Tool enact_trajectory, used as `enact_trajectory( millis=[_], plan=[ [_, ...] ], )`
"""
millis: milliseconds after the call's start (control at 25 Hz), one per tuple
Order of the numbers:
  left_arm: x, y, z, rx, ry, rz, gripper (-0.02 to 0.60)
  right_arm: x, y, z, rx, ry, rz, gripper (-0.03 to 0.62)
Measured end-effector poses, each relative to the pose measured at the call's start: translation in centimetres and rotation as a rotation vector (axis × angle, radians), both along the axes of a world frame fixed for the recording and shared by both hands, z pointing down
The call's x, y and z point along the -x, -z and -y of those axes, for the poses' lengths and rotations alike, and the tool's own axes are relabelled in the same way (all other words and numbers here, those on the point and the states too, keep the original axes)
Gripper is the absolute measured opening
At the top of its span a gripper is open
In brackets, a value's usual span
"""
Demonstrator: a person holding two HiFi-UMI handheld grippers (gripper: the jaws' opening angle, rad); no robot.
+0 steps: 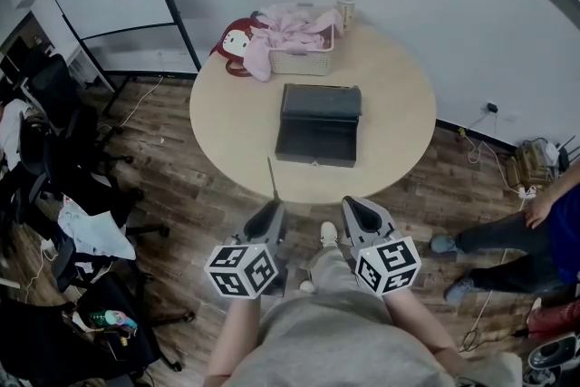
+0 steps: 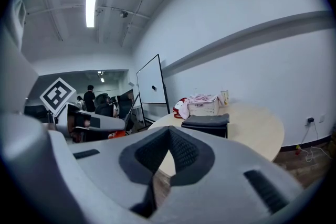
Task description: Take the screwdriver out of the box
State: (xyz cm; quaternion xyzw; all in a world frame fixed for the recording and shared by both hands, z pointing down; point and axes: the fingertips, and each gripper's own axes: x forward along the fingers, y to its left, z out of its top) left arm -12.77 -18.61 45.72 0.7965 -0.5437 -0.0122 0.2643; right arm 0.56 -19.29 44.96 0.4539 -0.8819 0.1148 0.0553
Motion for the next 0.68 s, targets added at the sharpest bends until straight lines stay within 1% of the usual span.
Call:
enact_trajectory(
  millis=[480, 680],
  plan=[
    [-0.04, -0.21, 0.88, 0.001, -0.003, 0.014, 0.067, 0.03, -0.22, 0.59, 0.007, -0.005, -0.004, 0.0],
    [-0.09, -0.33, 1.09, 0.001, -0.003, 0.008, 0.067, 0.06, -0.34, 0.67, 0.008, -0.003, -0.011, 0.0]
  ],
)
